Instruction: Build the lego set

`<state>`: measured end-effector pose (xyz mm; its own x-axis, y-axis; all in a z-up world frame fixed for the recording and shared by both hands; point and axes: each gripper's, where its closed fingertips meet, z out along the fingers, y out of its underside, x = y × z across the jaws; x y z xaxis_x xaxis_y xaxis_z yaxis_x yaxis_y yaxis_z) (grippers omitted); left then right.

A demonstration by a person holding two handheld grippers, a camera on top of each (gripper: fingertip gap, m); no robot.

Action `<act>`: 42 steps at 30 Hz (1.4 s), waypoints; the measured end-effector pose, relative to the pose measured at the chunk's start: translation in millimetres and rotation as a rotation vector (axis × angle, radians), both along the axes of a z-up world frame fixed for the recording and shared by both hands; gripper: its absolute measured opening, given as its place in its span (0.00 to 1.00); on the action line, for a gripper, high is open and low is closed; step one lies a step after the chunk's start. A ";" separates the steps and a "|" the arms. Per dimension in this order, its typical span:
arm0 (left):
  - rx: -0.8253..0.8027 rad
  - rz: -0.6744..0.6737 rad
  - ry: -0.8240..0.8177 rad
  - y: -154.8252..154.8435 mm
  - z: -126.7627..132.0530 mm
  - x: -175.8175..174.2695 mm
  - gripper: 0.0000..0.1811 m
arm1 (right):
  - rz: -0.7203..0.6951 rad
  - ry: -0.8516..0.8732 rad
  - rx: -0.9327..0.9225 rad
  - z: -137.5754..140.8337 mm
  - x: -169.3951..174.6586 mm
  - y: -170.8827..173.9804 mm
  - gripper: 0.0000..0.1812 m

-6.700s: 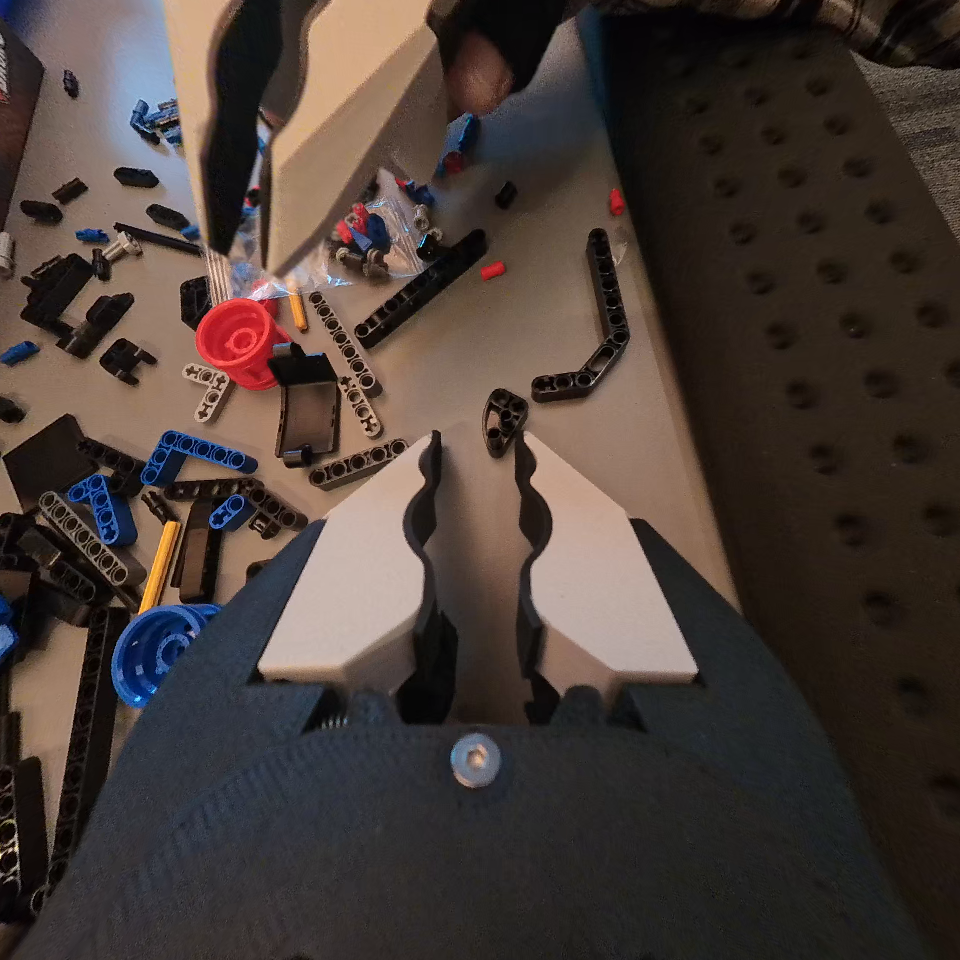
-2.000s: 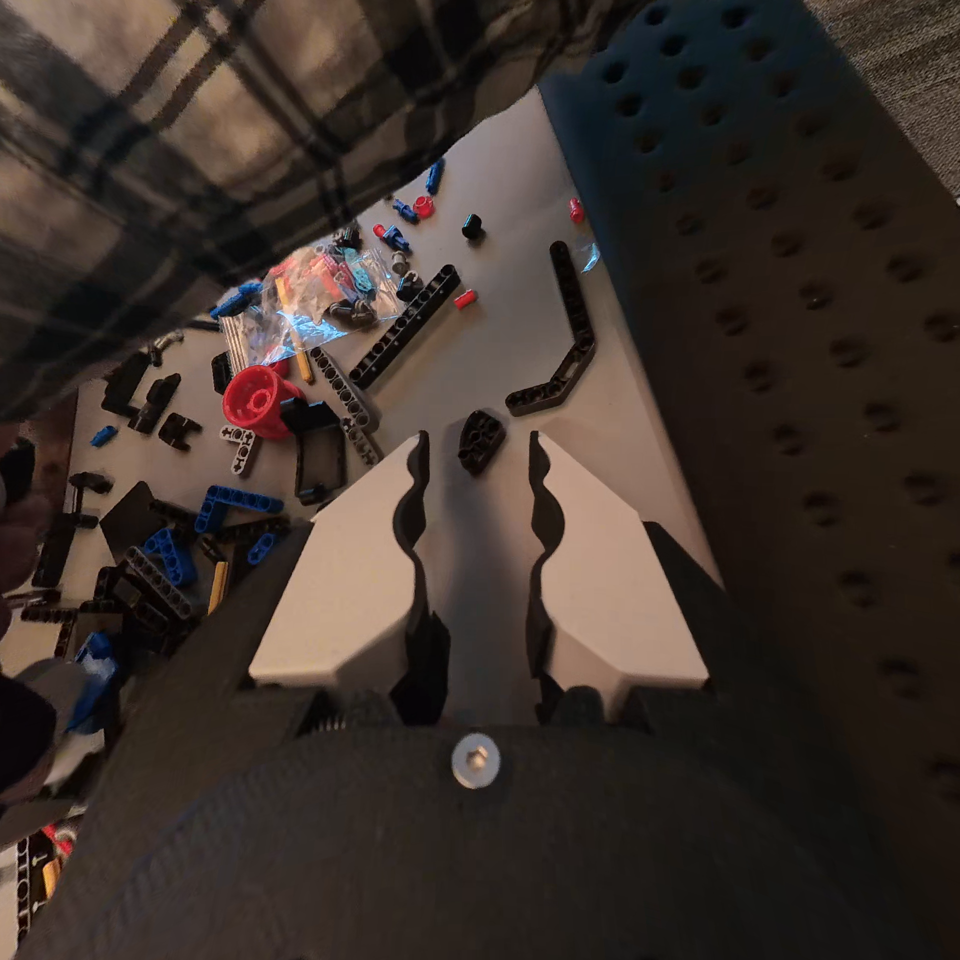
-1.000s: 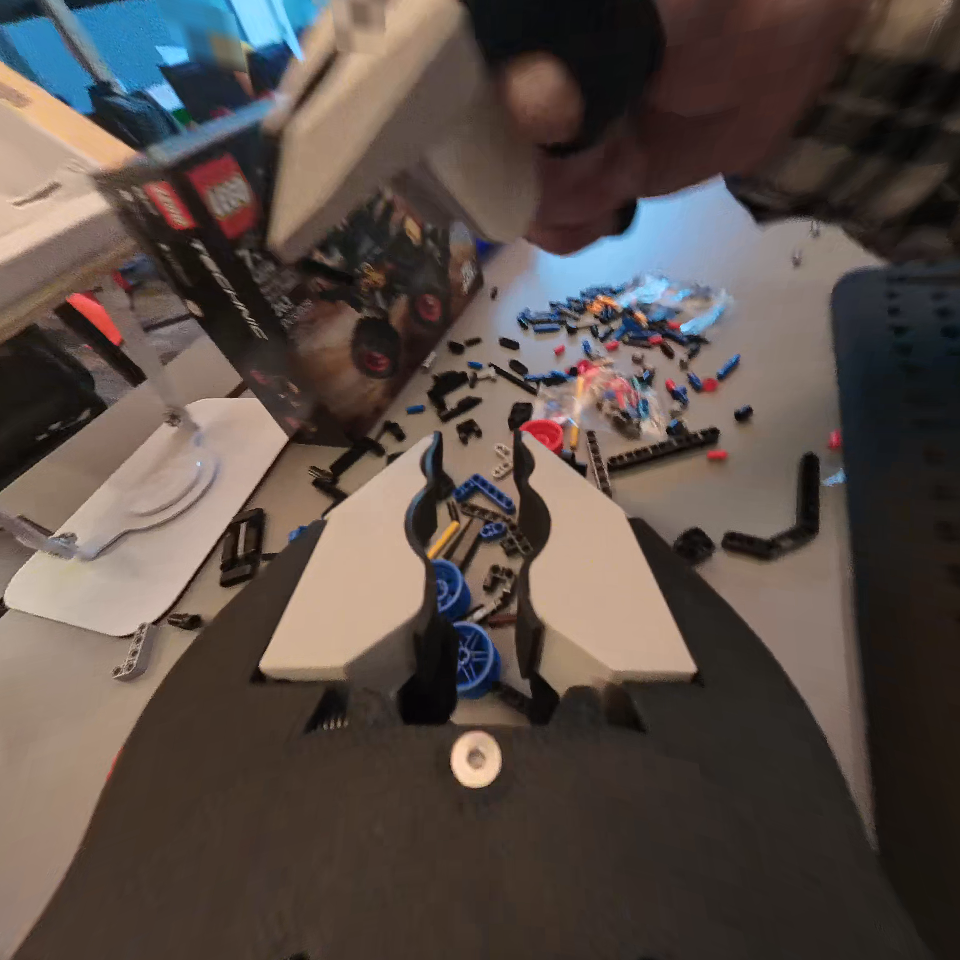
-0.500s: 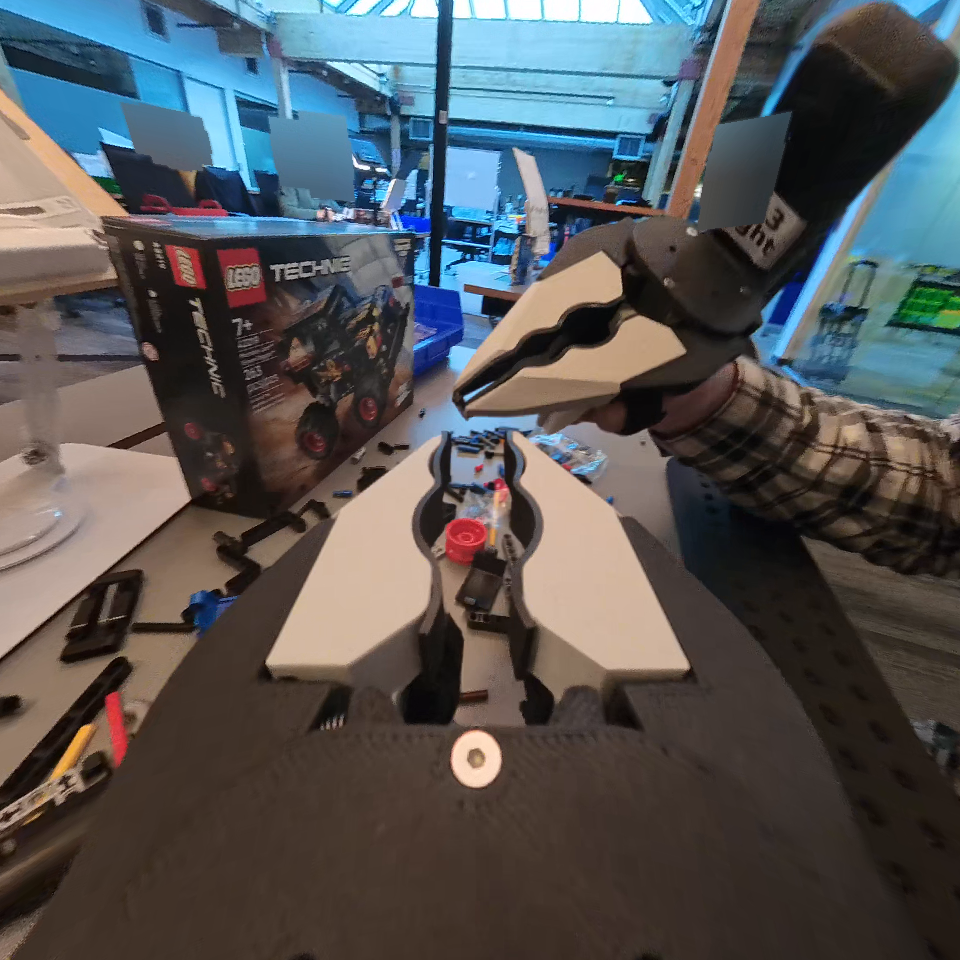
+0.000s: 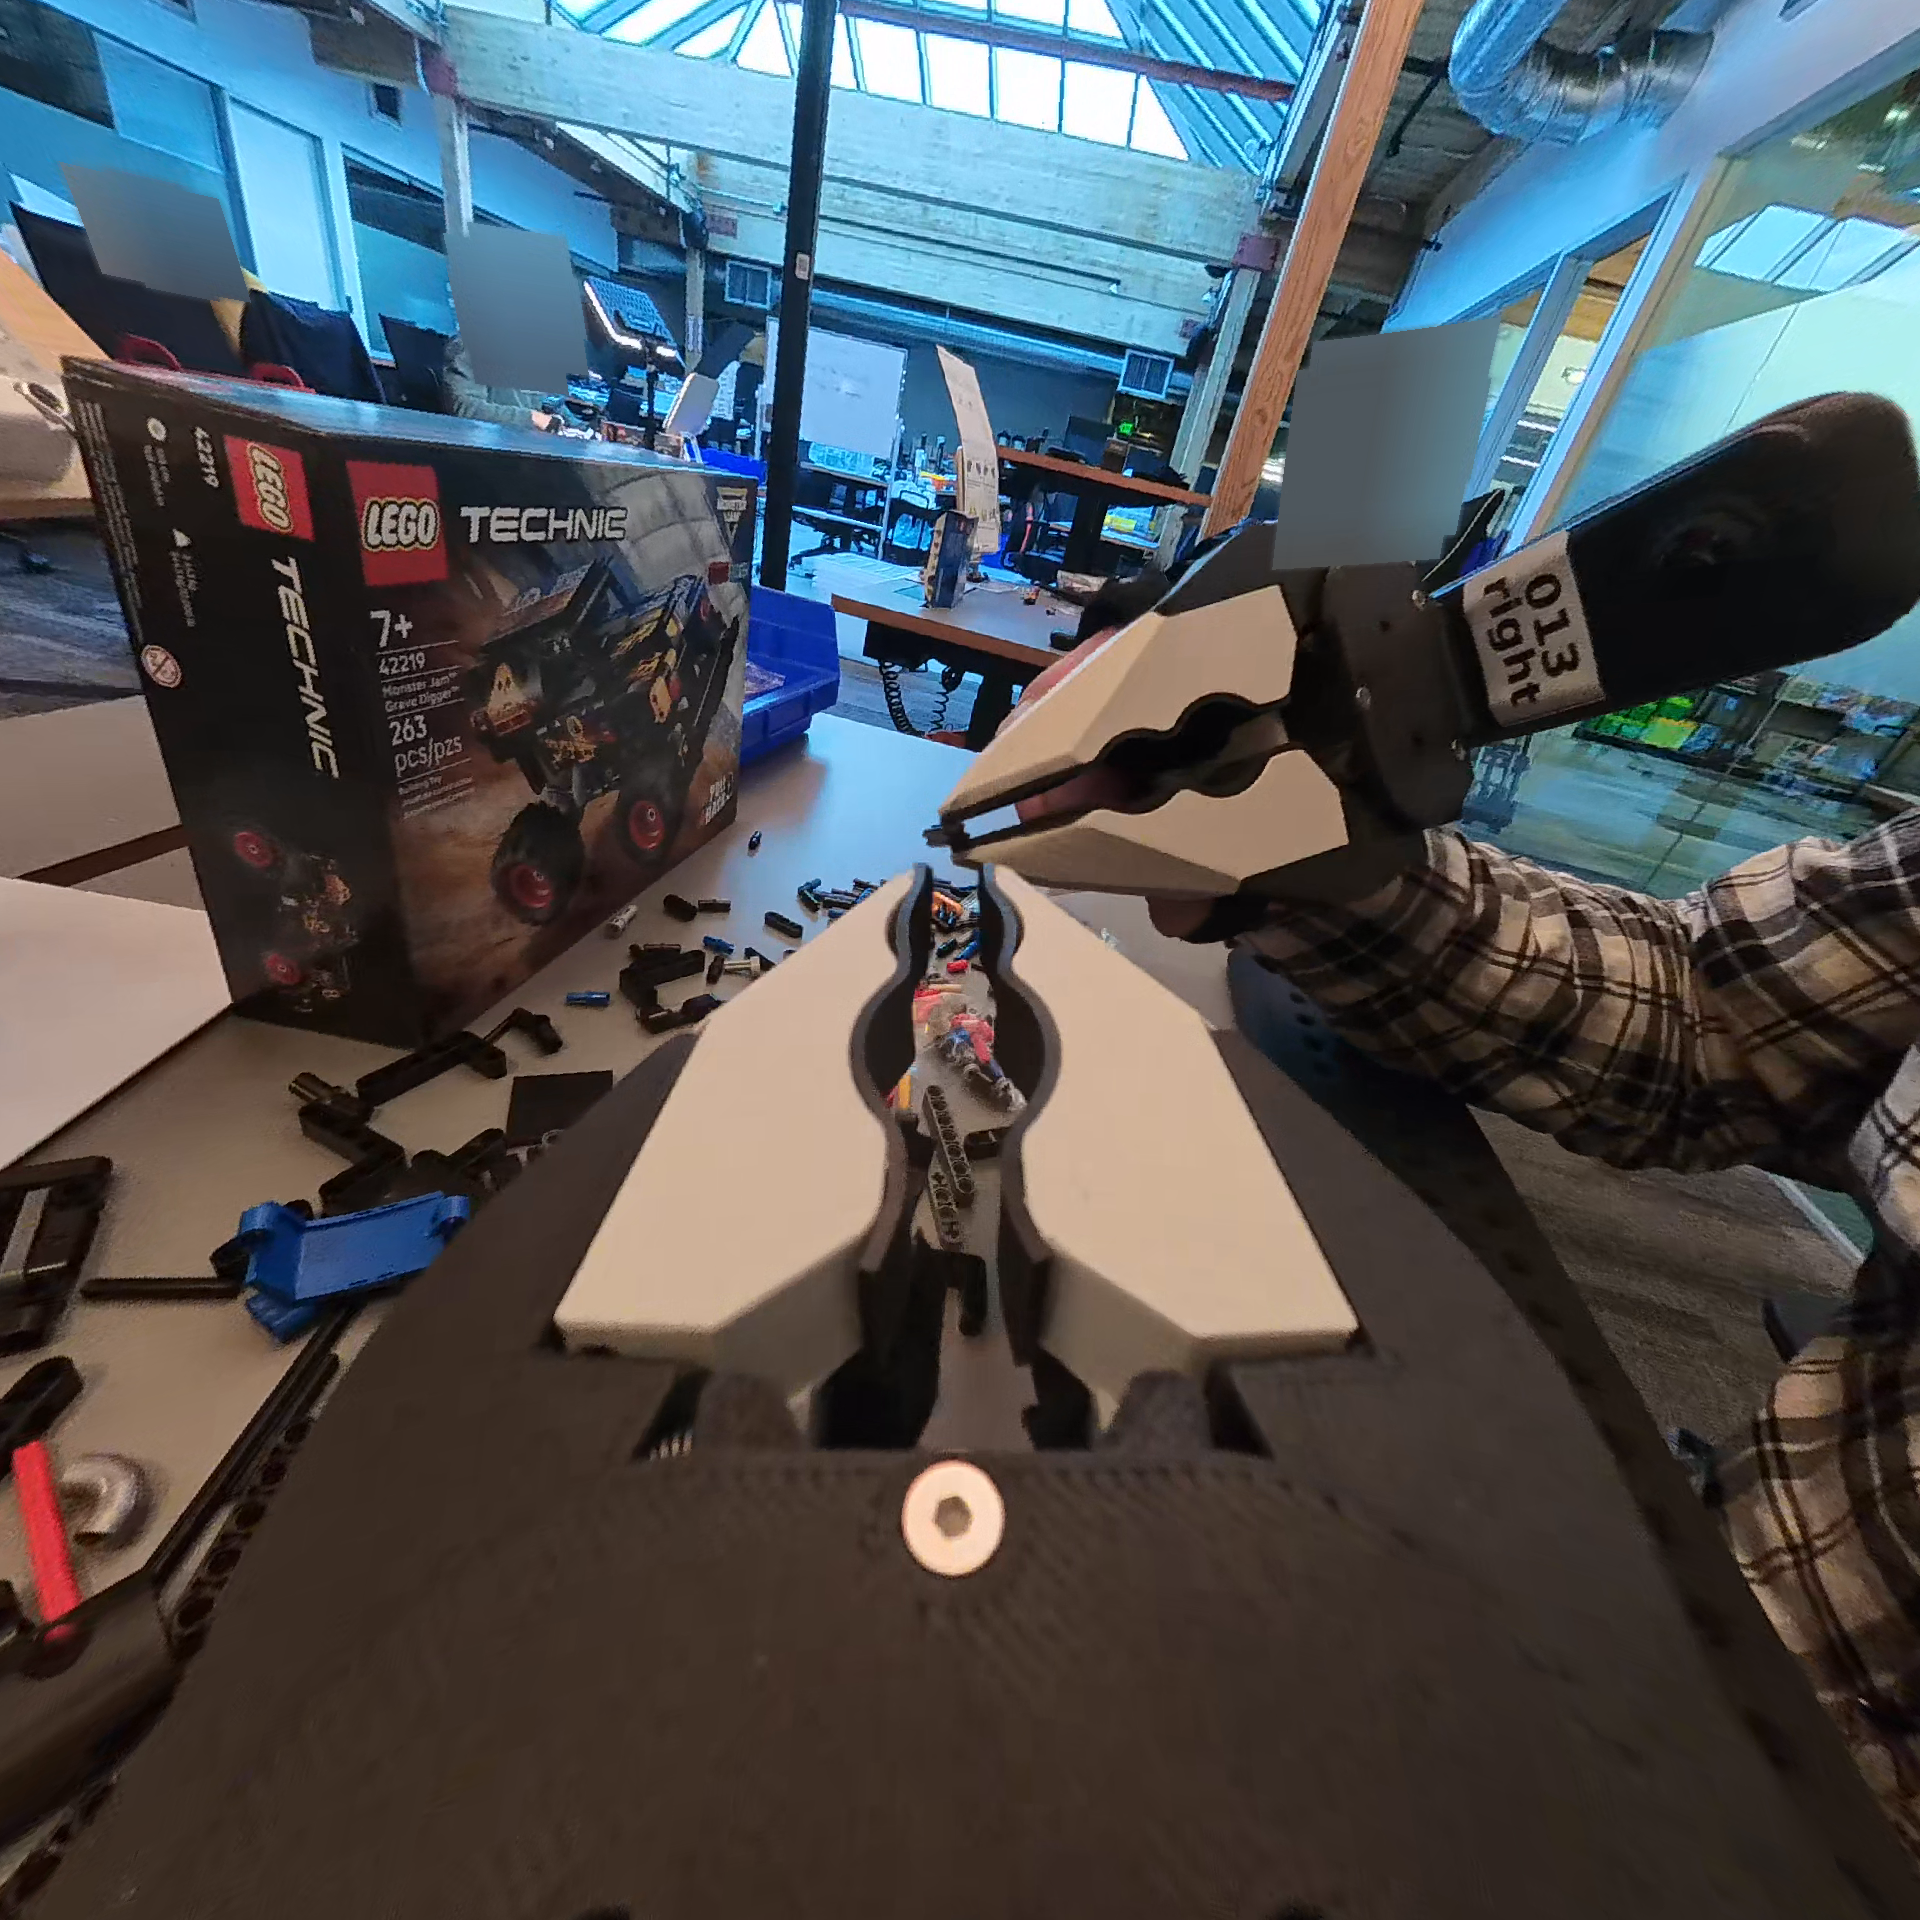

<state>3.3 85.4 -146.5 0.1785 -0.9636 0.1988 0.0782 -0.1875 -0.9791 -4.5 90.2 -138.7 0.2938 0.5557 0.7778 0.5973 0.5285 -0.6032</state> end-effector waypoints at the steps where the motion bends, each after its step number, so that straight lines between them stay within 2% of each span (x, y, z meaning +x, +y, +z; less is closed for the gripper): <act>1: -0.004 -0.010 -0.014 -1.1 1.8 -0.3 0.04 | 0.004 -0.003 0.002 -0.2 0.3 -0.5 0.01; 7: -0.057 -0.093 -0.066 -9.7 6.7 0.1 0.07 | 0.010 -0.027 0.026 -2.5 2.5 -2.7 0.01; 14: -0.070 -0.078 -0.060 -4.4 2.4 -0.9 0.00 | -0.001 -0.080 0.094 -5.6 1.8 -4.4 0.01; 21: -0.059 -0.086 -0.043 -8.5 1.3 2.7 0.07 | 0.002 -0.081 0.103 -6.7 0.9 -4.7 0.01; 25: -0.074 -0.076 -0.044 -5.0 -0.2 1.2 0.02 | 0.004 -0.089 0.112 -8.6 -0.4 -5.4 0.00; 35: -0.062 -0.093 -0.055 -7.1 0.7 -1.2 0.01 | 0.010 -0.100 0.147 -7.0 -2.7 -7.9 0.01; 42: -0.072 -0.080 -0.061 -3.1 0.1 -3.1 0.01 | -0.004 -0.066 0.147 -1.2 1.9 -5.6 0.08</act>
